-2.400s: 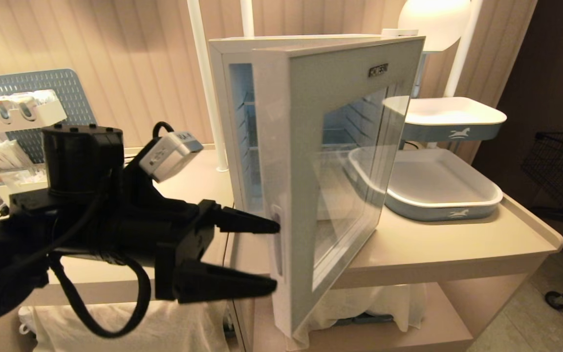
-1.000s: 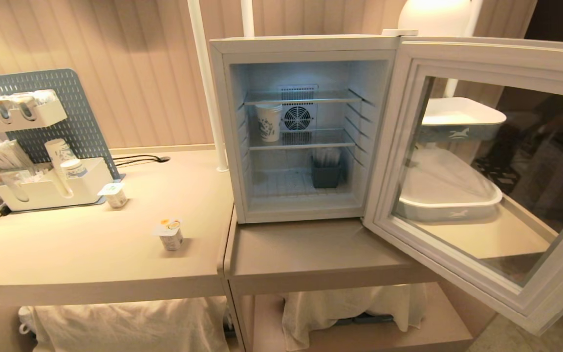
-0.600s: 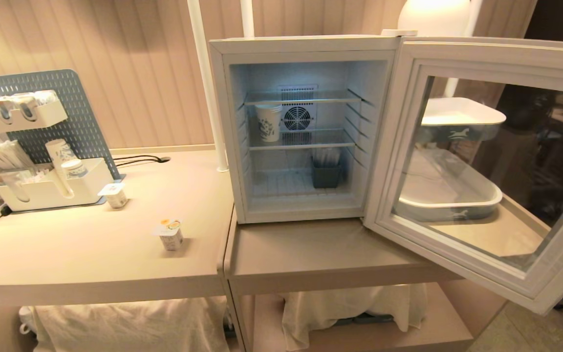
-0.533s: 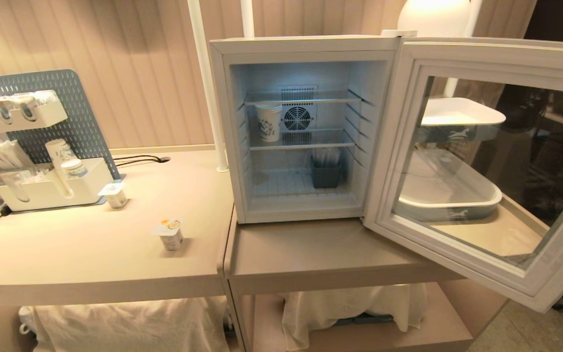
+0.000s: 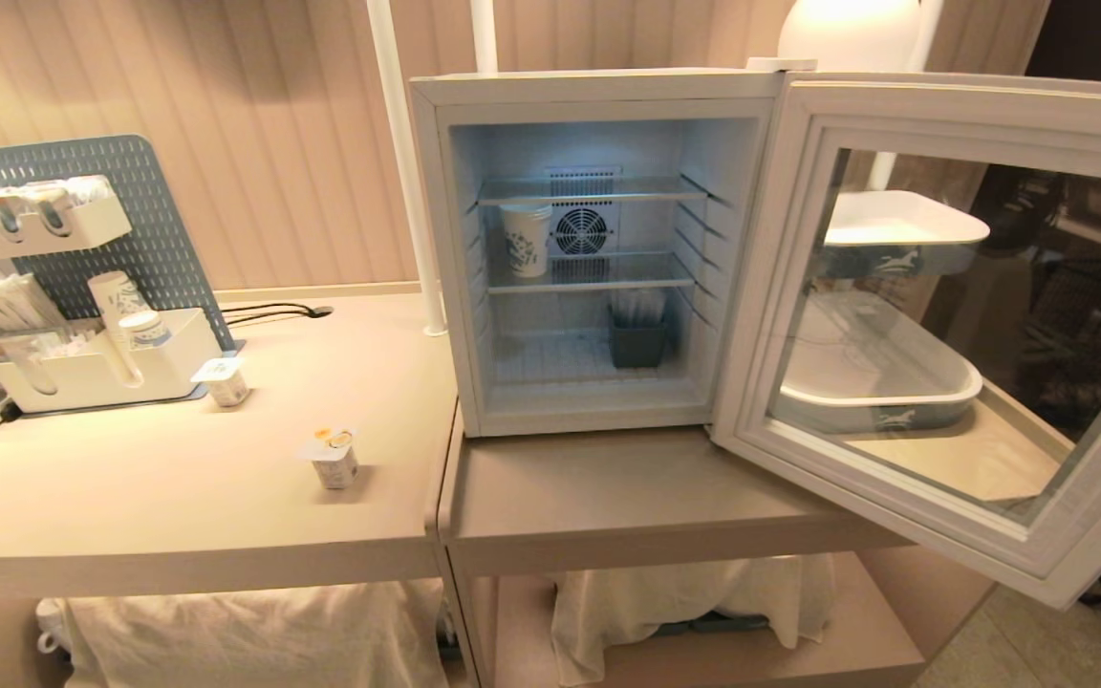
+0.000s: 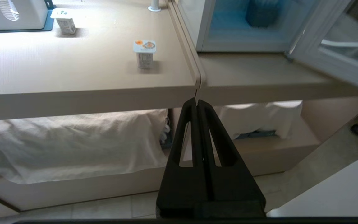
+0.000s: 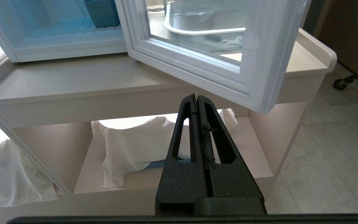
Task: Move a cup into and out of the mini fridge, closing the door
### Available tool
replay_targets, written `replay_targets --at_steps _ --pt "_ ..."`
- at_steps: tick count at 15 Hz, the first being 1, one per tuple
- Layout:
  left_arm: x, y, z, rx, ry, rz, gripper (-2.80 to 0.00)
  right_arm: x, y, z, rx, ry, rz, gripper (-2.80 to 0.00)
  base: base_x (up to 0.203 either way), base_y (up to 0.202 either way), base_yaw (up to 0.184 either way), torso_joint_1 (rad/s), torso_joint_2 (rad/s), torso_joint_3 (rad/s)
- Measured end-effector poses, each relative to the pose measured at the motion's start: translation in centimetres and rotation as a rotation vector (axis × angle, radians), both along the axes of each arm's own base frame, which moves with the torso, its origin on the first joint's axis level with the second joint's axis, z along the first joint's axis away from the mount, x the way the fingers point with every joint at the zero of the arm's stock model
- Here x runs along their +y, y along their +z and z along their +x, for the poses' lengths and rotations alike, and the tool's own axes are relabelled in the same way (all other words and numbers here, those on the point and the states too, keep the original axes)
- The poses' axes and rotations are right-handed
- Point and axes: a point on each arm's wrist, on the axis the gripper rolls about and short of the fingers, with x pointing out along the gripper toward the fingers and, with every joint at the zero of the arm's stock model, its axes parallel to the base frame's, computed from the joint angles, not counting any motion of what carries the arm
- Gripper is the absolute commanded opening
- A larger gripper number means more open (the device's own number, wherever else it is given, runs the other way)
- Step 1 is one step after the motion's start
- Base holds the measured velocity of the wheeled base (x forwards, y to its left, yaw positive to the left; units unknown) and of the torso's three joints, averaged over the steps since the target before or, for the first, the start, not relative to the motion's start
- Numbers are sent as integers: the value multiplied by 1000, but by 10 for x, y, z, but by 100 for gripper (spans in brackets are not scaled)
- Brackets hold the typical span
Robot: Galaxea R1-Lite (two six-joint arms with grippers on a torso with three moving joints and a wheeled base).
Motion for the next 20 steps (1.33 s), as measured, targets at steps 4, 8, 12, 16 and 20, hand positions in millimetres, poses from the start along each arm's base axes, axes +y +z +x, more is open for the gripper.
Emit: replay_targets --at_steps 4,8,12,16,20 --pt "0 -74 22 31 54 84 -280 0 0 0 0 0 0 -280 0 0 0 0 0 0" --pt "1 -129 63 -120 129 118 -280 0 0 0 0 0 0 -280 0 0 0 0 0 0" --pt "1 -133 66 -175 182 144 -280 0 0 0 0 0 0 -280 0 0 0 0 0 0" --pt "0 -142 66 -90 130 176 -280 0 0 0 0 0 0 -280 0 0 0 0 0 0" --pt "0 -141 66 -112 136 154 -280 0 0 0 0 0 0 -280 0 0 0 0 0 0"
